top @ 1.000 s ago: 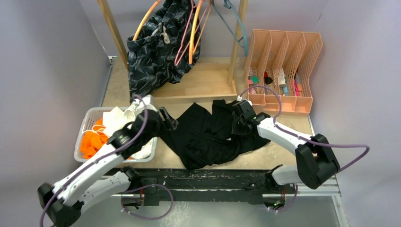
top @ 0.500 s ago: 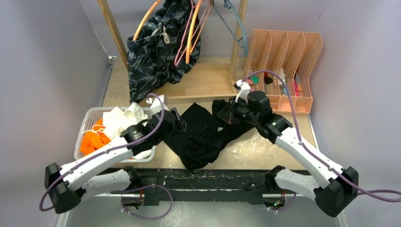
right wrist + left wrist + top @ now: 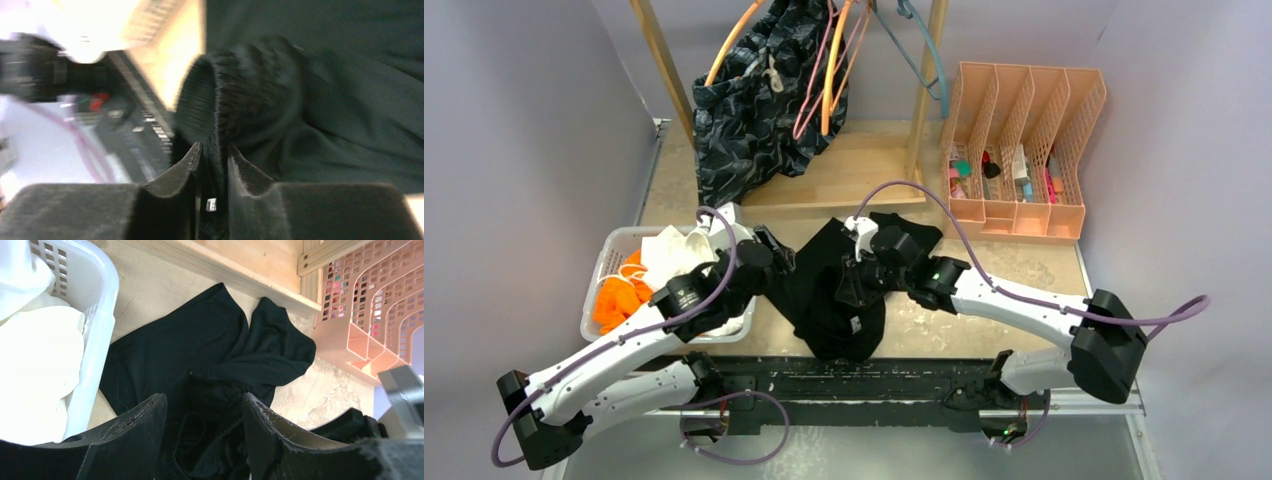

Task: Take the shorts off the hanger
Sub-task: Pick up the shorts at the center of the board, then place the shorts in the basket.

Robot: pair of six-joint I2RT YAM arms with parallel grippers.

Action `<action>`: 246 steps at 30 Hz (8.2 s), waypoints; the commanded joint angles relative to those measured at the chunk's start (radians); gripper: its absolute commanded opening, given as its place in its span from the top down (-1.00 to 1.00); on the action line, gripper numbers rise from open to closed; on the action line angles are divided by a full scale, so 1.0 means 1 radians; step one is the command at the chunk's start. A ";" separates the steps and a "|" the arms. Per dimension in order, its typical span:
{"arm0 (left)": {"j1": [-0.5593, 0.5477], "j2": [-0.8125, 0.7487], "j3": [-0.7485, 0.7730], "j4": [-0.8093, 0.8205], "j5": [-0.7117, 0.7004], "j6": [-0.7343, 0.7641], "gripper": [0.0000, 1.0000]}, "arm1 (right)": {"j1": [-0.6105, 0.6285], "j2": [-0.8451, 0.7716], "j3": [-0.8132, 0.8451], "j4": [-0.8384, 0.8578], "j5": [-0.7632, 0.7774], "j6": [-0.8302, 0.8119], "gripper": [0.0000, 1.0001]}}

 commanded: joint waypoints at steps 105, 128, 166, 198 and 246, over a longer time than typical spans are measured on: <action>0.004 0.894 0.262 0.338 0.416 0.374 -0.70 | 0.001 -0.243 -0.080 -0.764 0.973 0.882 -0.94; -0.116 1.214 0.291 0.072 0.324 0.336 -0.14 | 0.001 -0.509 -0.194 -0.743 1.058 0.970 -0.87; -0.084 0.583 0.218 0.141 0.088 0.238 1.00 | 0.001 -0.440 -0.096 -0.602 1.007 0.694 -0.91; -0.192 0.984 0.066 0.281 0.118 0.149 0.60 | 0.001 -0.435 -0.033 -0.647 1.063 0.608 -0.93; 0.256 0.298 0.694 -0.333 -0.821 0.372 1.00 | 0.001 -0.369 -0.030 -0.725 1.075 0.701 -0.90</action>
